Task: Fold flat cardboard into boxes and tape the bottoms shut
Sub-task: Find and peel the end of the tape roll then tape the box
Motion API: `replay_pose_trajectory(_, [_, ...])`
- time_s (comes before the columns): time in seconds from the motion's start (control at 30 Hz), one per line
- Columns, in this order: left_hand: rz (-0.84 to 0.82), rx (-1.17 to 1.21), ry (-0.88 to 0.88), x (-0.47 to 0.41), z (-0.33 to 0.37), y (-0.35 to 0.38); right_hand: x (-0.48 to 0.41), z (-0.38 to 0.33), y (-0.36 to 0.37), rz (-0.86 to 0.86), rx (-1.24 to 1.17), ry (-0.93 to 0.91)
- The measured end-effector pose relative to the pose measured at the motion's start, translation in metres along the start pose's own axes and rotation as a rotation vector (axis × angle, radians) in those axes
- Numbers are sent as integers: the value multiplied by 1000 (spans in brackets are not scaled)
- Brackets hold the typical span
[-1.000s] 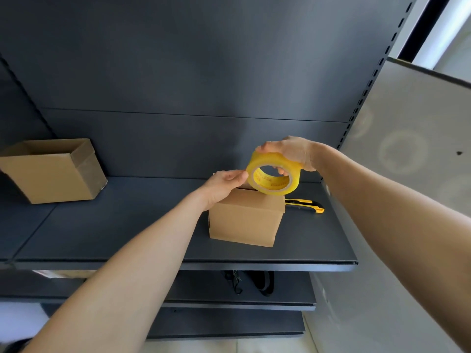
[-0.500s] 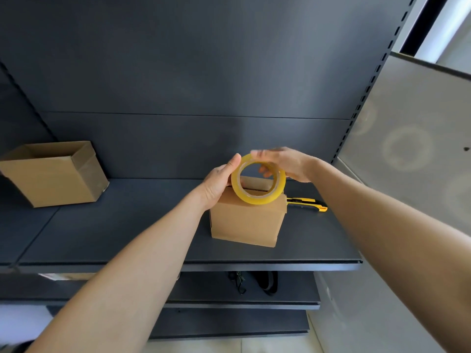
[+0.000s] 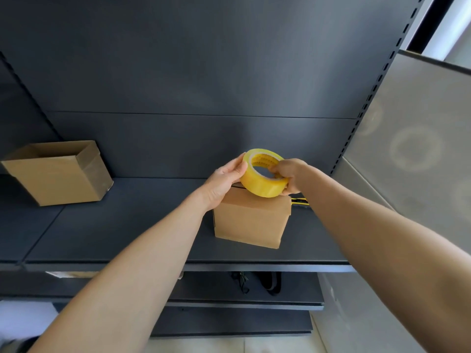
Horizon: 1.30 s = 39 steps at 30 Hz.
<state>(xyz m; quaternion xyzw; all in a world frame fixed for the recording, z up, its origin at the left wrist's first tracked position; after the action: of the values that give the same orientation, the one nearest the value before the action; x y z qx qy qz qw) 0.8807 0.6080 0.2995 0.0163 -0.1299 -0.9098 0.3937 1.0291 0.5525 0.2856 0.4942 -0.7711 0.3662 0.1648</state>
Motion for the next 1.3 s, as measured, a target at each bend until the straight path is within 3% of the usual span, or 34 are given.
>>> replay_pose_trajectory(0.5, [91, -16, -12, 1, -3, -7, 7, 11, 3, -119, -104, 121])
replay_pose_trajectory(0.67, [76, -125, -26, -1, -4, 2, 12, 1, 16, -134, -317, 123])
replay_pose_trajectory(0.93, [253, -68, -16, 0, -7, -20, 25, -4, 21, -193, 43, 53])
replay_pose_trajectory(1.07, [207, 39, -27, 0, -5, -17, 22, -12, 3, -140, 84, -75])
replay_pose_trajectory(1.17, [160, 147, -13, 0, -1, -13, 23, -17, 3, -216, 33, -191])
replay_pose_trajectory(1.23, [140, 205, -4, -1, 1, -14, 27, -20, 9, -302, 119, -298])
replay_pose_trajectory(1.3, [127, 233, 14, -2, 3, -16, 29, -24, 9, -280, 299, -420])
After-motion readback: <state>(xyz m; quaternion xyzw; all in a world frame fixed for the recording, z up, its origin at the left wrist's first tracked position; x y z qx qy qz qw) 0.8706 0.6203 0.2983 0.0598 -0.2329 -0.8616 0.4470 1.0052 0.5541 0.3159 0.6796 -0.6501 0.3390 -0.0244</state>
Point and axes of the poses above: each hand's wrist, its own x-axis away from the middle knuckle, its own y-axis out of the palm, z = x × y, the point moved 10 cm from there along -x, towards the middle knuckle, and after that the axes turned 15 degrees about x, right-handed, at the moved point
